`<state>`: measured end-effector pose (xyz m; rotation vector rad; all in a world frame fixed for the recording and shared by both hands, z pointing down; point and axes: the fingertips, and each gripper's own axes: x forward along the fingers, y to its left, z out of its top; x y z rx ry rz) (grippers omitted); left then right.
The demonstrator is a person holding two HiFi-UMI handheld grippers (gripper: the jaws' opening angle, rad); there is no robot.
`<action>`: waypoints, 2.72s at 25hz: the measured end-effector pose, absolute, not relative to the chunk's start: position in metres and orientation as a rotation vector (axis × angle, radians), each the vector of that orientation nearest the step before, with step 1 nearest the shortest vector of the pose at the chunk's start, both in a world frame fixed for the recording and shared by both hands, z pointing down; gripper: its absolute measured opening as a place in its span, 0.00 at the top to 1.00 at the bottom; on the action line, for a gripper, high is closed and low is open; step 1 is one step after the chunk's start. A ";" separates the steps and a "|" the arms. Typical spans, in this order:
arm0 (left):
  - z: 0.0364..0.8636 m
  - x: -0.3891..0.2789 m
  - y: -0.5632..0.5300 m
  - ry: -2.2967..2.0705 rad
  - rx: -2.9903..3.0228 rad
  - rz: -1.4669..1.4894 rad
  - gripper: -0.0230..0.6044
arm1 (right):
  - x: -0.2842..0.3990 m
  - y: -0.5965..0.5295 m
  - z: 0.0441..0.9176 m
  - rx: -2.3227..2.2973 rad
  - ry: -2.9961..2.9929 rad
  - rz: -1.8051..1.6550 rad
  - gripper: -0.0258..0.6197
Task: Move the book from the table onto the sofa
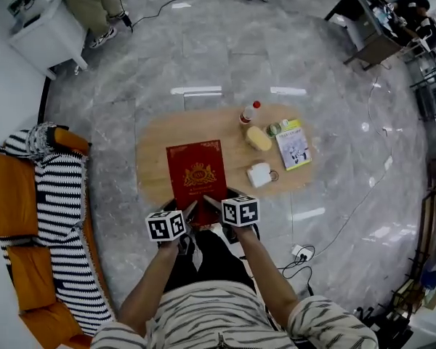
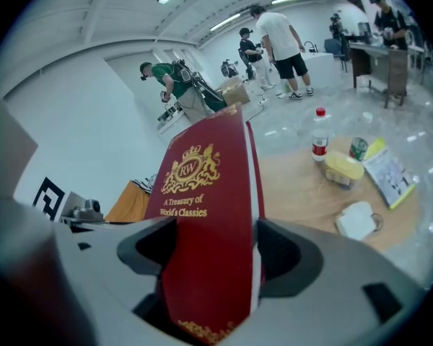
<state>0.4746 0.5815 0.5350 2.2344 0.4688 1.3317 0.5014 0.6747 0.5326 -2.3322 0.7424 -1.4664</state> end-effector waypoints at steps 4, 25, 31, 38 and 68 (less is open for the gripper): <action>0.495 0.476 0.574 0.487 2.266 1.300 0.44 | 0.502 0.667 0.492 -2.367 0.747 -1.422 0.40; 0.357 0.468 0.529 0.437 2.416 1.064 0.44 | 0.502 0.619 0.350 -2.505 0.911 -1.242 0.40; 0.333 0.465 0.518 0.354 2.455 0.983 0.44 | 0.503 0.605 0.327 -2.519 1.011 -1.182 0.40; 0.320 0.450 0.487 0.210 2.488 0.909 0.44 | 0.498 0.570 0.314 -2.497 1.193 -1.172 0.40; 0.297 0.147 0.197 -0.955 2.227 0.418 0.44 | 0.242 0.204 0.292 -1.848 2.543 -1.185 0.40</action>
